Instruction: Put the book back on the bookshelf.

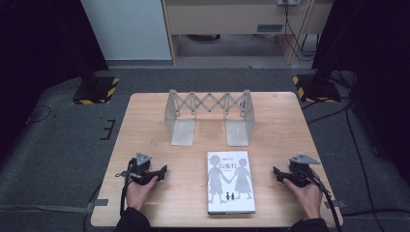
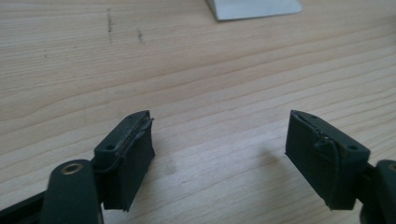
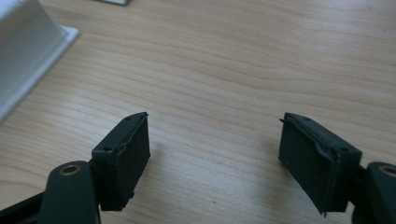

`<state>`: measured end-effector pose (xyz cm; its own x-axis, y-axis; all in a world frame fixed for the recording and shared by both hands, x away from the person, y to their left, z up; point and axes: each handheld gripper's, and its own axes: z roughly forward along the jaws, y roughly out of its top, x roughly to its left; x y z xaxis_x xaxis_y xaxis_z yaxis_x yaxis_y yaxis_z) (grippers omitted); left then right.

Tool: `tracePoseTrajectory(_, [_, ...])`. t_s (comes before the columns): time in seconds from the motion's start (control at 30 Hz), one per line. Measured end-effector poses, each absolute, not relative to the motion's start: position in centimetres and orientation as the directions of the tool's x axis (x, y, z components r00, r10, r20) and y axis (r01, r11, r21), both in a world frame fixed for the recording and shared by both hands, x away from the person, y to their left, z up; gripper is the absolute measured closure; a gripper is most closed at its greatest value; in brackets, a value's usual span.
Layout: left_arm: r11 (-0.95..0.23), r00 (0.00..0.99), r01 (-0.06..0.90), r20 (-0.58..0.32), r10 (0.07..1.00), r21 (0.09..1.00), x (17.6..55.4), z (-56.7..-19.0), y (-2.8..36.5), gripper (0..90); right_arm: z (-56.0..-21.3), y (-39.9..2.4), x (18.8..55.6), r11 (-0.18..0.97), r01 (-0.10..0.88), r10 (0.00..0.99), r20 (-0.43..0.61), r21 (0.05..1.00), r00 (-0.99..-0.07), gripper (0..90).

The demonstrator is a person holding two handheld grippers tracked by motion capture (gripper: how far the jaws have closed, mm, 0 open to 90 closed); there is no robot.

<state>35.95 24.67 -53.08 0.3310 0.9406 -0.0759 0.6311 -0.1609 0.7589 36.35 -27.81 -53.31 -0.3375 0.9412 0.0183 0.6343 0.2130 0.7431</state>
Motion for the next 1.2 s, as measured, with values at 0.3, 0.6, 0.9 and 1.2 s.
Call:
tracePoseTrajectory(0.3, [-0.102,0.376,0.578,-0.154,0.914,0.809,35.0,-51.8,23.6,25.6,-51.9,-27.2,35.4,0.187,0.6,0.926,0.064,0.778,-0.372,28.3])
tracePoseTrajectory(0.6, [-0.116,0.441,0.545,-0.166,0.882,0.83,34.1,-50.9,21.5,25.9,-50.4,-26.8,34.7,0.125,0.557,0.899,0.144,0.821,-0.415,32.1])
tracePoseTrajectory(0.9, [-0.167,0.532,0.513,-0.159,0.832,0.842,33.1,-50.5,18.3,25.8,-49.6,-25.6,34.3,0.116,0.548,0.87,0.182,0.828,-0.458,32.4])
tracePoseTrajectory(1.2, [-0.208,0.593,0.508,-0.164,0.788,0.836,32.4,-50.6,16.0,25.7,-49.8,-23.8,34.1,0.129,0.559,0.833,0.217,0.819,-0.509,32.4])
